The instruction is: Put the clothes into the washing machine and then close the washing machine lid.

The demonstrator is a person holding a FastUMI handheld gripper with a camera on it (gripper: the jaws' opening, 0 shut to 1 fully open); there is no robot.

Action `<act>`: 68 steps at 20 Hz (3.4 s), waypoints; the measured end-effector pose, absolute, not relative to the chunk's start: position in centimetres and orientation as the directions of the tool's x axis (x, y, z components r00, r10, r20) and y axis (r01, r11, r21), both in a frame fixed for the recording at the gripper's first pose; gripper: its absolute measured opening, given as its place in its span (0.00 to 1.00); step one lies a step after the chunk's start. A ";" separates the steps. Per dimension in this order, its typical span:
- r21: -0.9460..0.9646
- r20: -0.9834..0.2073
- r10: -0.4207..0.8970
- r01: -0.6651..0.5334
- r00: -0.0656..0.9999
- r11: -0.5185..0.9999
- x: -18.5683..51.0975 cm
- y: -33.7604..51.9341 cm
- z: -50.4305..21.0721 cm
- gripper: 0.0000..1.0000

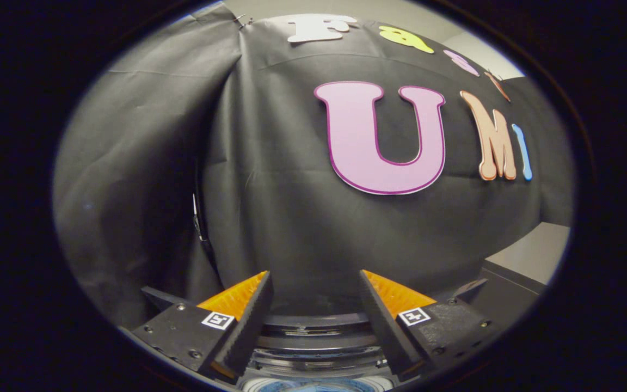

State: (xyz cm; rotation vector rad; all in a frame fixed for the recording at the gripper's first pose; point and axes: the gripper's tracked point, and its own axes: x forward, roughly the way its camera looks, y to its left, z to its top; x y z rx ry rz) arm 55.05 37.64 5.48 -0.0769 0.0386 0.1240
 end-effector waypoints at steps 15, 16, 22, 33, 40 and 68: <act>-0.075 -0.037 0.124 -0.126 0.992 0.989 55.8 37.0 5.2 0.96; -0.076 -0.034 0.123 -0.125 0.992 0.989 55.7 37.0 5.2 0.96; -0.071 -0.051 0.132 -0.135 0.990 0.988 56.0 36.9 4.9 0.97; -0.070 -0.017 0.114 -0.115 0.993 0.991 56.3 36.3 4.9 0.97; -0.072 -0.062 0.062 -0.067 0.996 0.995 56.3 35.7 4.2 0.97; 0.104 -0.301 0.082 -0.053 0.950 0.993 39.1 29.1 -2.8 0.97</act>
